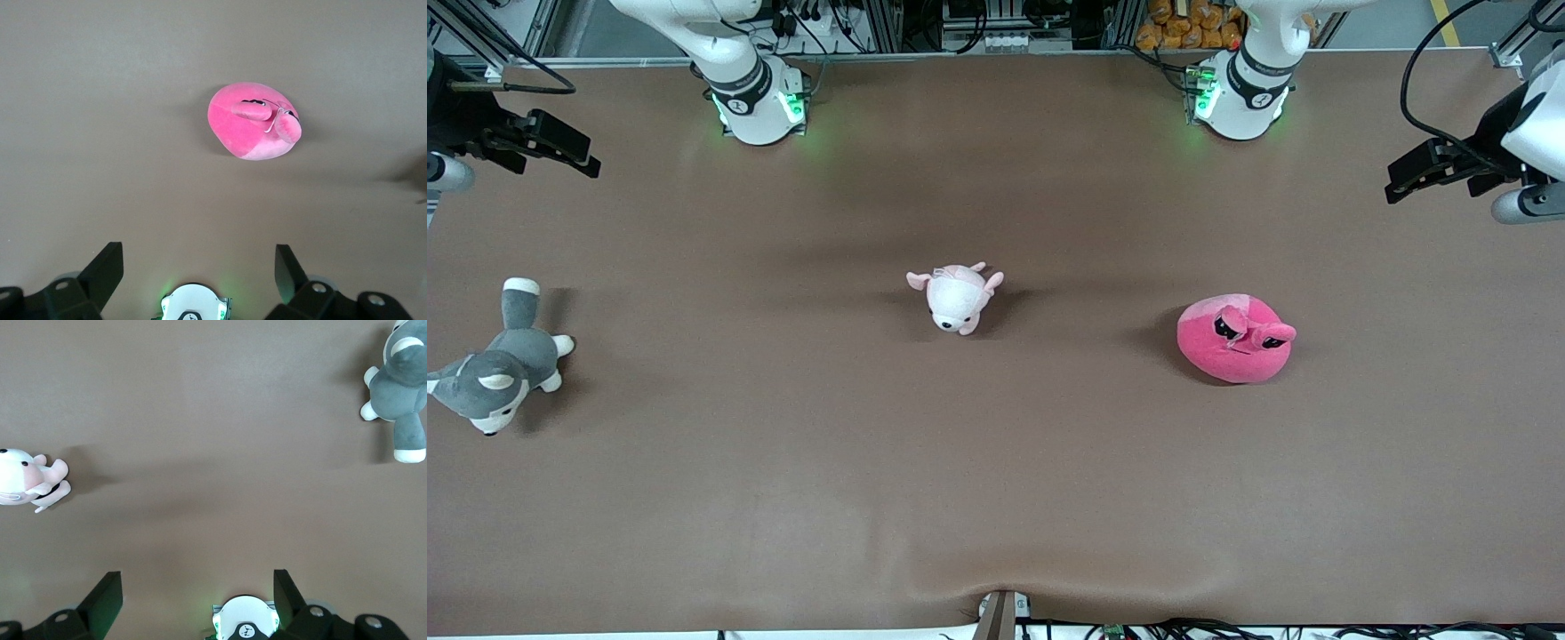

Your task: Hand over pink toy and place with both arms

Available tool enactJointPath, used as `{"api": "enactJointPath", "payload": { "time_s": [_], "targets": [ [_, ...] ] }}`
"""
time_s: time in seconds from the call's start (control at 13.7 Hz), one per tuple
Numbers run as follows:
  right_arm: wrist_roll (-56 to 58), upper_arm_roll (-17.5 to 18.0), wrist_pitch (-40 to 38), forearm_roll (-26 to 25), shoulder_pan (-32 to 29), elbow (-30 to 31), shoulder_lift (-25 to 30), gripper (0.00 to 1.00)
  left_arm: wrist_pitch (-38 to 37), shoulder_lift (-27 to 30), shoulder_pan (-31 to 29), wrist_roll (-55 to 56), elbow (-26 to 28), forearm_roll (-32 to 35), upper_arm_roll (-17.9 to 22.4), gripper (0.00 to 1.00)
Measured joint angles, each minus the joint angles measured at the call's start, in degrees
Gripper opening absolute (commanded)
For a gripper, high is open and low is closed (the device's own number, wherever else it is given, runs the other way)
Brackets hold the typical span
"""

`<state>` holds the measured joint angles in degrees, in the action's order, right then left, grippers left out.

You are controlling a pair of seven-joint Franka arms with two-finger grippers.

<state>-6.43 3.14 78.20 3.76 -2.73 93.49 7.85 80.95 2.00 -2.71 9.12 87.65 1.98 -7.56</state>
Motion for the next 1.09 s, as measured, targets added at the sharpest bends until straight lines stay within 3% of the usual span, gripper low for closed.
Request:
{"api": "enactJointPath", "payload": {
  "time_s": [1.09],
  "targets": [
    [1.6,0.2,1.8,-0.5,0.2,0.3,-1.1,1.00,1.8,-3.1,0.2,1.9,0.9,2.0,-0.5,1.00]
  ]
}}
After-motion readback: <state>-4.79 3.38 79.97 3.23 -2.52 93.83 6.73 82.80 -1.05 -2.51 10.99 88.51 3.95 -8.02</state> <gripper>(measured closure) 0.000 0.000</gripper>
